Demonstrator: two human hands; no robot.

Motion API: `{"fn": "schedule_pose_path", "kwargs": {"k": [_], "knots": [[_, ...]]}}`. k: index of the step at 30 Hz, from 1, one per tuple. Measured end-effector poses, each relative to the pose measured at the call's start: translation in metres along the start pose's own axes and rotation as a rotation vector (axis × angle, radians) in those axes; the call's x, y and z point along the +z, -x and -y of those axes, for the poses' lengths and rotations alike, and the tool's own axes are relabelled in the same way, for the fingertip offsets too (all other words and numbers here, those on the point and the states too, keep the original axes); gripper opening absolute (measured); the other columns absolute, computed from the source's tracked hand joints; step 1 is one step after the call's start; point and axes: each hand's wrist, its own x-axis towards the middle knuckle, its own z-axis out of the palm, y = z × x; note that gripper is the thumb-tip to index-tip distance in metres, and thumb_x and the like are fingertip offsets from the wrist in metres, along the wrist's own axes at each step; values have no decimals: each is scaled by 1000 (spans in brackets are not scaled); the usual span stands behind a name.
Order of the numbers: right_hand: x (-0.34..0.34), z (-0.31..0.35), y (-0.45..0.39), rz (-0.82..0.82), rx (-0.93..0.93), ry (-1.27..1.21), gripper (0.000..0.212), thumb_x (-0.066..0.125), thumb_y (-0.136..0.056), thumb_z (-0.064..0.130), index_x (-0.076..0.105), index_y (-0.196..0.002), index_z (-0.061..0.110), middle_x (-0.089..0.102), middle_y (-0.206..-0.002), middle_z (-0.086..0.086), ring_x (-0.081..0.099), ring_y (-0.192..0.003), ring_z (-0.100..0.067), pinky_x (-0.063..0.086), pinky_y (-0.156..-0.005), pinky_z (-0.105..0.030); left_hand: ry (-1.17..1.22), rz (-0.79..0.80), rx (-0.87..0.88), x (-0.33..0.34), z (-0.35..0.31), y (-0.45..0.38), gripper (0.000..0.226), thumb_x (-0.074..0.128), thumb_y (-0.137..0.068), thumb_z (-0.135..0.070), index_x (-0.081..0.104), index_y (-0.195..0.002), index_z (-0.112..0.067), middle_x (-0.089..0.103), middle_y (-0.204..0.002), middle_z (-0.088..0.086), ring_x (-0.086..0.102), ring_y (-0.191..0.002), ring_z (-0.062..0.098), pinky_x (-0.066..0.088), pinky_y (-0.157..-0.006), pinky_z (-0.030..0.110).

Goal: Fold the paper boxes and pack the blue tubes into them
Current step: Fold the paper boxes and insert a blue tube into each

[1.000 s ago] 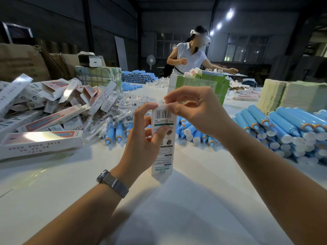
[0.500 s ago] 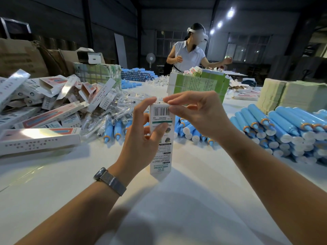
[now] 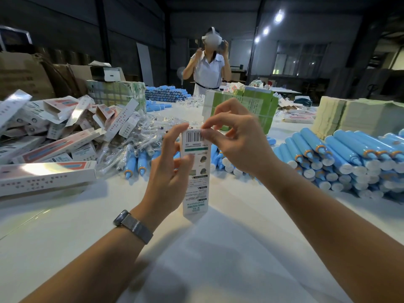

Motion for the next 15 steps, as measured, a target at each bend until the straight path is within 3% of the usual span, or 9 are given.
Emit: {"fn": "schedule_pose_path", "kwargs": {"k": [4, 7, 9, 12, 15], "knots": [[10, 8, 6, 29, 28, 153, 29, 72, -89, 26, 69, -112, 9, 53, -97, 2, 58, -75, -13, 54, -71, -36, -43, -39, 16, -2, 2, -2, 47, 43, -92, -26, 40, -130, -53, 67, -104, -19, 70, -84, 10, 59, -71, 31], [19, 14, 9, 184, 42, 209, 67, 73, -87, 30, 46, -142, 5, 51, -120, -7, 59, -91, -18, 55, -84, -41, 74, -82, -46, -1, 3, -5, 54, 49, -96, -7, 44, -126, -51, 65, -109, -6, 71, -91, 15, 60, -70, 36], [22, 18, 10, 242, 57, 209, 77, 70, -88, 28, 32, -151, 6, 45, -133, -8, 56, -104, -20, 52, -91, -43, 227, -106, -119, 1, 0, -6, 55, 52, -99, -1, 47, -122, -51, 67, -111, 3, 72, -95, 21, 60, -66, 36], [21, 19, 11, 370, 18, 325, 86, 72, -84, 28, 25, -154, 7, 34, -152, -9, 42, -132, -27, 42, -106, -46, 420, -161, -209, -2, -3, -8, 41, 59, -95, -18, 47, -125, -43, 74, -104, 1, 73, -85, 17, 58, -61, 32], [13, 22, 17, 396, 10, 416, 79, 69, -85, 21, 30, -152, 9, 27, -159, -10, 33, -140, -31, 34, -112, -47, 423, -127, -234, 3, -4, -7, 42, 60, -91, -32, 44, -128, -43, 75, -106, -1, 74, -86, 22, 61, -64, 37]]}}
